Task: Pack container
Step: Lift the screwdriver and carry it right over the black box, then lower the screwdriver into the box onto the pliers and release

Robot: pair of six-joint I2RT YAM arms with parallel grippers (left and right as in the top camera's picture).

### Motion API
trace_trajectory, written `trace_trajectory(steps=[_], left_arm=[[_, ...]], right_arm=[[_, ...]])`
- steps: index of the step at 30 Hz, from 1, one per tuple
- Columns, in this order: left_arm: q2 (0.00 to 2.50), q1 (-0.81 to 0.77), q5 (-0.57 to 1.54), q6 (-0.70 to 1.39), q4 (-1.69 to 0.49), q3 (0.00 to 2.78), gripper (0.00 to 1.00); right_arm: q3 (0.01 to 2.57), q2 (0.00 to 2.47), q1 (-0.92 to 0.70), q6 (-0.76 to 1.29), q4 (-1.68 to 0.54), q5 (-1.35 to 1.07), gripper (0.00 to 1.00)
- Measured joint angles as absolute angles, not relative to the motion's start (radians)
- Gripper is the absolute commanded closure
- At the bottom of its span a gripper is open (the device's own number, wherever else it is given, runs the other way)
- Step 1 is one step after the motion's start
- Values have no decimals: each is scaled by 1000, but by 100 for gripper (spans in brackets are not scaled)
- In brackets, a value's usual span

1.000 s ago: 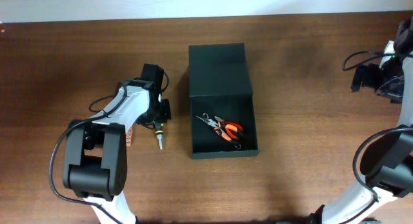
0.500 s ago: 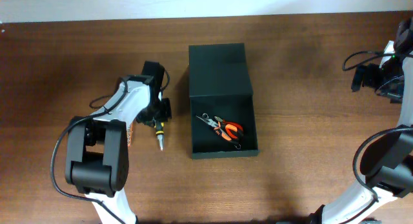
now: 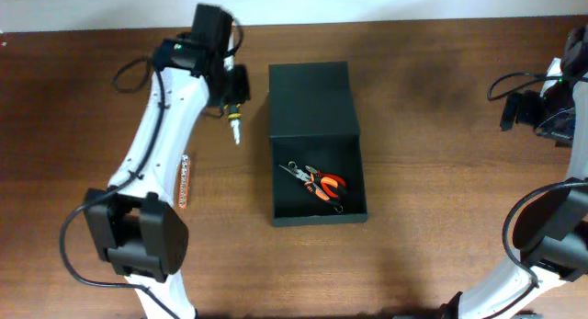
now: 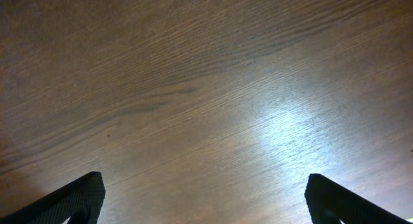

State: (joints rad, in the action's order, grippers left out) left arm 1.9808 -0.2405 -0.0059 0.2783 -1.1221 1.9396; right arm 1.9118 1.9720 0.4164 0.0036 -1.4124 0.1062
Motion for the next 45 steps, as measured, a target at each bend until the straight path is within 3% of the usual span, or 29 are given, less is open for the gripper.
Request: trace_trajectory(steps=[14,45], left_arm=[[1981,-649,27,65,-1130,2040,98],[2228,-665,80,-1,-1242,2042,98]], right_arm=[[1912,1972,416,4,-1412,106,1],[1912,1972,416,3,-1412,106,1]])
